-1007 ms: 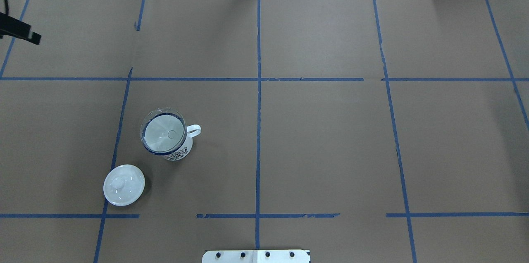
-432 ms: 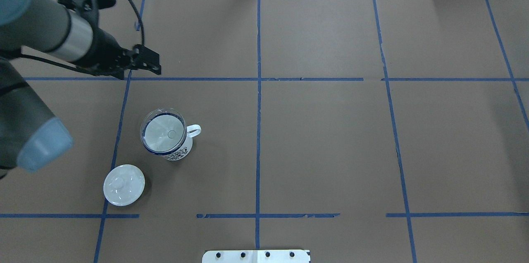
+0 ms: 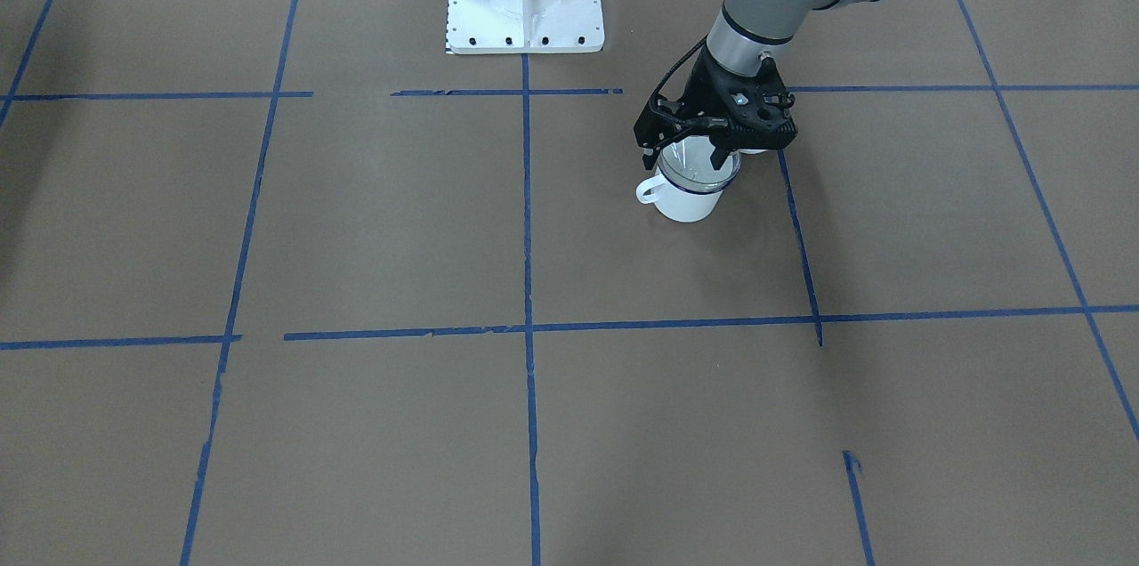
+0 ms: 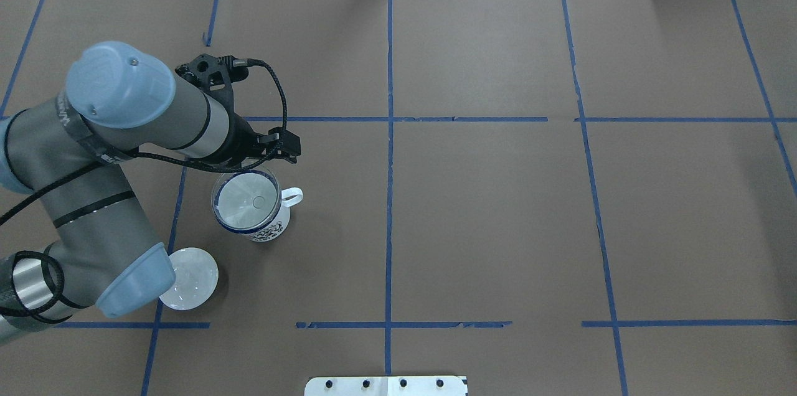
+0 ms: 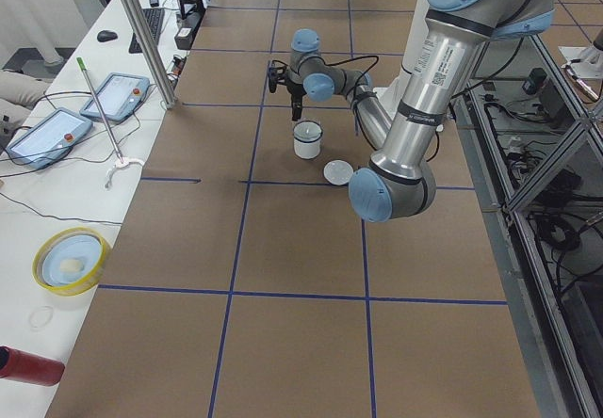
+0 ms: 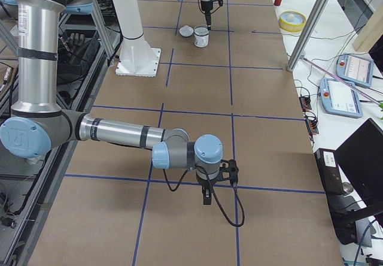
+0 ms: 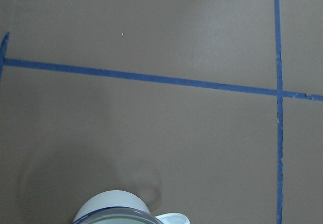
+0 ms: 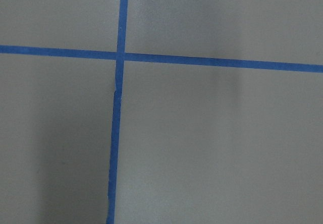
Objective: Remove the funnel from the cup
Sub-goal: 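Move the left gripper over the white mug and grasp the clear funnel, then lift the clear funnel out of the mug with the left gripper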
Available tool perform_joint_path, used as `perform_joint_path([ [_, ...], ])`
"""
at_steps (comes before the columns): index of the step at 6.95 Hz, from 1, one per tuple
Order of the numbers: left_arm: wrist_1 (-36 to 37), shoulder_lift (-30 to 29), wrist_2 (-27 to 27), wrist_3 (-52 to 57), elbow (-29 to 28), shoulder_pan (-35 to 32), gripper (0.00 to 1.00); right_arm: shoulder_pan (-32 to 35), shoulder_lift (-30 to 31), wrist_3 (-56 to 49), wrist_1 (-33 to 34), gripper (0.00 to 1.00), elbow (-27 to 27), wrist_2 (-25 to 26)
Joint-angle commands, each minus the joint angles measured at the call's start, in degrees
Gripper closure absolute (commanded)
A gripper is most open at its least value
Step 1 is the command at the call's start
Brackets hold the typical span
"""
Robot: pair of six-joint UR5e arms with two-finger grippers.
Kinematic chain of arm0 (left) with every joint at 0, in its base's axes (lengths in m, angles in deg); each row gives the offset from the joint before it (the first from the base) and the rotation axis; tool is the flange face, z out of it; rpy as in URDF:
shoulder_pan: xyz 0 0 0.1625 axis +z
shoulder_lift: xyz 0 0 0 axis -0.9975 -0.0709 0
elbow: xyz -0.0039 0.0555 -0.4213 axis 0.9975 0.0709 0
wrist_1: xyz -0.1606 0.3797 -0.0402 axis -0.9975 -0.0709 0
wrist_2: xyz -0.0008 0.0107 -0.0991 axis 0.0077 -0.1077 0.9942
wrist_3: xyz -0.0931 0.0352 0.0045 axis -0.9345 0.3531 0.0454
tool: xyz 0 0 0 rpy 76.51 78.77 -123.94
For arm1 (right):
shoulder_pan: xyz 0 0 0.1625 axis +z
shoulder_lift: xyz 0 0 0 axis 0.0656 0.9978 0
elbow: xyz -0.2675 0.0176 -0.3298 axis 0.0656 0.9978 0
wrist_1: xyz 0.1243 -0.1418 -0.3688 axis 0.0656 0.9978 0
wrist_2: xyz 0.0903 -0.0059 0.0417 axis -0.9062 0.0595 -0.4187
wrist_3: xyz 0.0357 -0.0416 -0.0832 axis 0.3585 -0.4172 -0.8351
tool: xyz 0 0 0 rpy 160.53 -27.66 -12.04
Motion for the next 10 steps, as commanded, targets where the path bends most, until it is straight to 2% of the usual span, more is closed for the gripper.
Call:
perform_joint_path([
  [1, 0.03, 0.14, -1.19, -0.62, -0.83, 1.80, 0.16, 0.00, 0.00, 0.00, 0.00, 0.00, 0.00, 0.00],
  [2, 0.20, 0.23, -1.19, -0.62, -0.83, 1.97, 0.30, 0.00, 0.00, 0.00, 0.00, 0.00, 0.00, 0.00],
  [3, 0.20, 0.23, -1.19, -0.62, -0.74, 2.41, 0.61, 0.00, 0.00, 0.00, 0.00, 0.00, 0.00, 0.00],
  [4, 1.60, 0.06, -1.11, -0.27, -0.57, 2.42, 0.98, 0.00, 0.00, 0.00, 0.00, 0.00, 0.00, 0.00],
  [5, 5.00, -0.38, -1.02, -0.01, 0.39, 2.42, 1.00, 0.00, 0.00, 0.00, 0.00, 0.00, 0.00, 0.00],
  [7, 5.39, -0.74, -0.93, 0.08, 1.79, 2.24, 1.00, 0.00, 0.00, 0.00, 0.00, 0.00, 0.00, 0.00],
  [8, 7.04, -0.74, -0.67, 0.08, 4.85, 0.67, 1.00, 0.00, 0.00, 0.00, 0.00, 0.00, 0.00, 0.00],
  [9, 13.67, -2.39, -0.67, 0.08, 8.54, -1.43, 1.00, 0.00, 0.00, 0.00, 0.00, 0.00, 0.00, 0.00],
  [10, 16.61, -4.49, -0.75, -0.70, 10.31, -4.58, 1.00, 0.00, 0.00, 0.00, 0.00, 0.00, 0.00, 0.00],
])
